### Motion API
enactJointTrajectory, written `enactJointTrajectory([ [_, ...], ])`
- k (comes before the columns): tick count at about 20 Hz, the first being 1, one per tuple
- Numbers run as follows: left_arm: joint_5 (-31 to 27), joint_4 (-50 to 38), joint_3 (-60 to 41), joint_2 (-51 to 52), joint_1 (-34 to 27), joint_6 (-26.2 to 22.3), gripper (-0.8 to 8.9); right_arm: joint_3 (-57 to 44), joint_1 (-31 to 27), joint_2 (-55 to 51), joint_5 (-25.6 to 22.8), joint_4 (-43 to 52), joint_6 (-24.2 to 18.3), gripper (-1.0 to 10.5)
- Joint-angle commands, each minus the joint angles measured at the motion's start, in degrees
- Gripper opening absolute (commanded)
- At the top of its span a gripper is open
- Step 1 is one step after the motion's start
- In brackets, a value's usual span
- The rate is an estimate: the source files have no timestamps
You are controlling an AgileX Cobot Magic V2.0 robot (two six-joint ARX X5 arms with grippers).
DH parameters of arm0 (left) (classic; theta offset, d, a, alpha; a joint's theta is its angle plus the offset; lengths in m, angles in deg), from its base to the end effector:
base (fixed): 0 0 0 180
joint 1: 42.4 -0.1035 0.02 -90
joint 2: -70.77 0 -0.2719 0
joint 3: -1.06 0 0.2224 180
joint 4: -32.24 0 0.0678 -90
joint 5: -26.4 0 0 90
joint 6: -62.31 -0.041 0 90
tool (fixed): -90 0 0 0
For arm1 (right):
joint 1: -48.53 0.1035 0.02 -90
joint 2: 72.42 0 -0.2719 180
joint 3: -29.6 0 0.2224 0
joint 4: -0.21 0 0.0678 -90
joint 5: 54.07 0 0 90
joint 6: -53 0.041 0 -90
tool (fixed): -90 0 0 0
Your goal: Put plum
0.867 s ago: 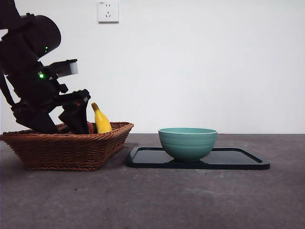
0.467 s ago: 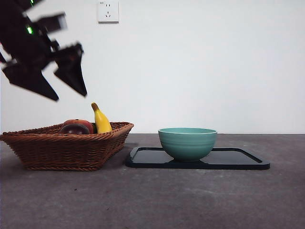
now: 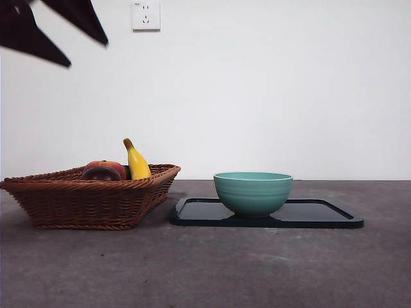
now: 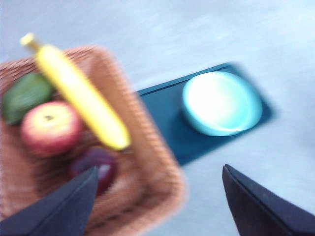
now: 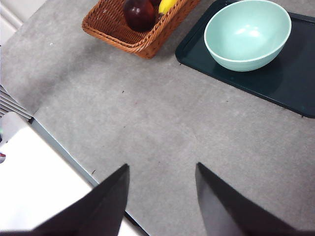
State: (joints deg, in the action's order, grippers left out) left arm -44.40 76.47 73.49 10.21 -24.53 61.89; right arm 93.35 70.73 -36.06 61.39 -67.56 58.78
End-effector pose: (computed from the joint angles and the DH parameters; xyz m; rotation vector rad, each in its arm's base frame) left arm 0.1805 -0.0724 0.3290 0.0002 0.5722 -0.6316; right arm 0.0659 0.0459 0.2991 0.1116 0.7641 0.7592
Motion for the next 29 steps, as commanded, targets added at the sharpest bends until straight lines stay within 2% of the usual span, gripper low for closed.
enactJointTrajectory([
  [1,4.1,2.4,1.3,3.0,0.2,0.7,4.05,0.3,0.3,0.2,0.0,0.5,-0.4,2.1],
  [7,10.7,10.8,1.3,8.3,0.2,0.4,4.01,0.3,0.3,0.2,0.0,0.7,-0.4,2.1],
  [12,16.4,18.7,1.3,9.4,0.2,-2.4,4.01,0.3,0.3,0.2,0.0,0.7,-0.4,2.1],
  [17,16.9,24.1,1.3,9.4,0.2,-5.6,4.01,0.3,0.3,0.2,0.0,0.7,-0.4,2.1],
  [29,16.9,24.1,1.3,9.4,0.2,-5.6,4.01,0.3,0.3,0.2,0.0,0.7,-0.2,2.1],
])
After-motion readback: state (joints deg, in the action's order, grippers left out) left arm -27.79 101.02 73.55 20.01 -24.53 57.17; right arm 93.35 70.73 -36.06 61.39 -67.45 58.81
